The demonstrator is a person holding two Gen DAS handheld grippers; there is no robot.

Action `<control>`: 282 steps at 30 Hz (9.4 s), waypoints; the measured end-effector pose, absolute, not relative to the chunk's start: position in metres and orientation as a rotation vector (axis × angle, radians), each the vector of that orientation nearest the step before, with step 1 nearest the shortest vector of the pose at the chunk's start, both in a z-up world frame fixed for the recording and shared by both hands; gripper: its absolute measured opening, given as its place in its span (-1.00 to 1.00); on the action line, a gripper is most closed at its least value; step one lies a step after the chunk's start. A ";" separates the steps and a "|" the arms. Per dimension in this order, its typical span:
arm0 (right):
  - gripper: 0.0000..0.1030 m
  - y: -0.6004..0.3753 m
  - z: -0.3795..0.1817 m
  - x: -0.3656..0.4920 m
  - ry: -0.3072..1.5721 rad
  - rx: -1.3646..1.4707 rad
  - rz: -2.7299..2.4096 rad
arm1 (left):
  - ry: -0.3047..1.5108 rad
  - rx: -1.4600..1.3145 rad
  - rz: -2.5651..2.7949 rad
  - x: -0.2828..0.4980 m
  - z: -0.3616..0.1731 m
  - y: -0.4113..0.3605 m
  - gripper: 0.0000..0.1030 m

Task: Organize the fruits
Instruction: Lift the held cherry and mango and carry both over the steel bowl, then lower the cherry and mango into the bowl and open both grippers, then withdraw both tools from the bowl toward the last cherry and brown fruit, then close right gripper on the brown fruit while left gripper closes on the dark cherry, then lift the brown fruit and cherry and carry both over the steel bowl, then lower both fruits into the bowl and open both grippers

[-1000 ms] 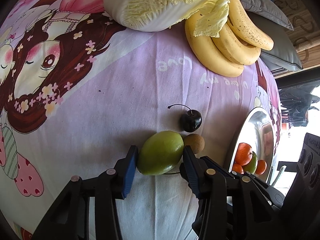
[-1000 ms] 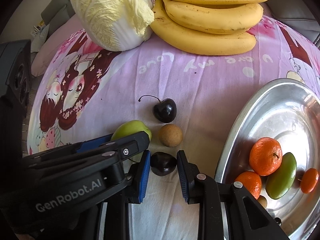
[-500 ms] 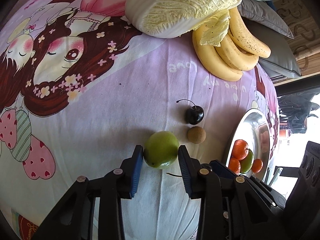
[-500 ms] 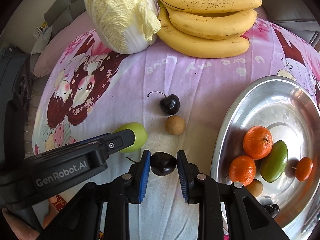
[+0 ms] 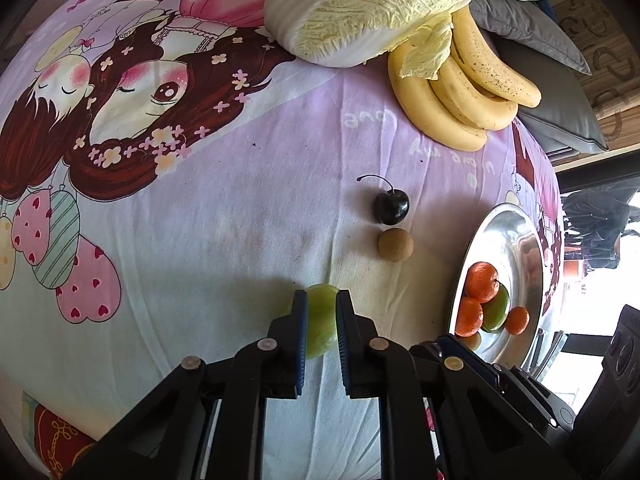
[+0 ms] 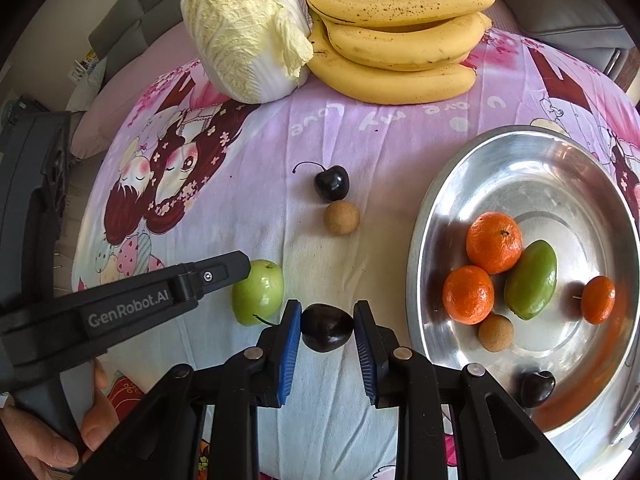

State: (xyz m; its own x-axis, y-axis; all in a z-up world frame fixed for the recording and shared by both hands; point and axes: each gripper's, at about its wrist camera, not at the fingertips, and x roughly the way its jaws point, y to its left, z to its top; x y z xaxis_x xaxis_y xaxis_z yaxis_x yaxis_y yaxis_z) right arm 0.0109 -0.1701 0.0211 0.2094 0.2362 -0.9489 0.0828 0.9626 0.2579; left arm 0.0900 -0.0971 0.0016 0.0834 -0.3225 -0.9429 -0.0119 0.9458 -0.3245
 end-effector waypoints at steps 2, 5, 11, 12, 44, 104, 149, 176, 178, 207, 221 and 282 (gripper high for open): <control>-0.44 -0.172 0.019 0.009 1.364 0.274 0.108 | 1.479 -0.279 -0.231 0.089 -0.002 -0.096 -0.63; -0.44 -0.173 0.014 0.009 1.373 0.278 0.107 | 1.488 -0.265 -0.232 0.088 -0.006 -0.098 -0.26; -0.44 -0.173 0.005 0.010 1.384 0.291 0.112 | 1.498 -0.255 -0.271 0.091 -0.013 -0.113 -0.19; -0.44 -0.172 0.004 0.010 1.386 0.292 0.112 | 1.501 -0.257 -0.278 0.092 -0.014 -0.116 -0.19; -0.44 -0.202 0.032 -0.006 1.317 0.353 0.119 | 1.487 -0.266 -0.255 0.072 0.020 -0.116 -0.22; 0.44 -0.305 0.020 -0.035 1.307 0.381 -0.095 | 1.492 -0.131 -0.343 0.047 0.035 -0.201 0.22; 0.61 -0.198 0.041 0.059 1.215 0.233 0.113 | 1.346 -0.103 -0.205 0.128 0.041 -0.075 0.84; -0.37 -0.169 -0.025 0.089 1.369 0.179 0.155 | 1.437 -0.174 -0.281 0.151 -0.007 -0.074 0.51; -0.46 -0.168 -0.025 0.088 1.367 0.181 0.166 | 1.441 -0.177 -0.291 0.152 -0.007 -0.078 0.51; -0.46 -0.198 -0.009 0.090 1.317 0.203 0.132 | 1.493 -0.289 -0.408 0.164 -0.017 -0.160 -0.49; -0.46 -0.207 0.027 0.078 1.251 0.236 0.146 | 1.448 -0.296 -0.408 0.143 0.009 -0.159 -0.49; -0.46 -0.350 -0.007 0.028 1.267 0.396 -0.067 | 1.474 -0.039 -0.490 0.118 0.017 -0.292 -0.49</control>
State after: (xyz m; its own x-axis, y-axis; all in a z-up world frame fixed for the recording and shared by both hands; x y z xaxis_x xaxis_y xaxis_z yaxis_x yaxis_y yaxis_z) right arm 0.0279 -0.3500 -0.0066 0.3072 0.1667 -0.9369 0.2653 0.9305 0.2525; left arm 0.1180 -0.2922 0.0173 0.0179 -0.3386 -0.9408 0.2917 0.9017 -0.3190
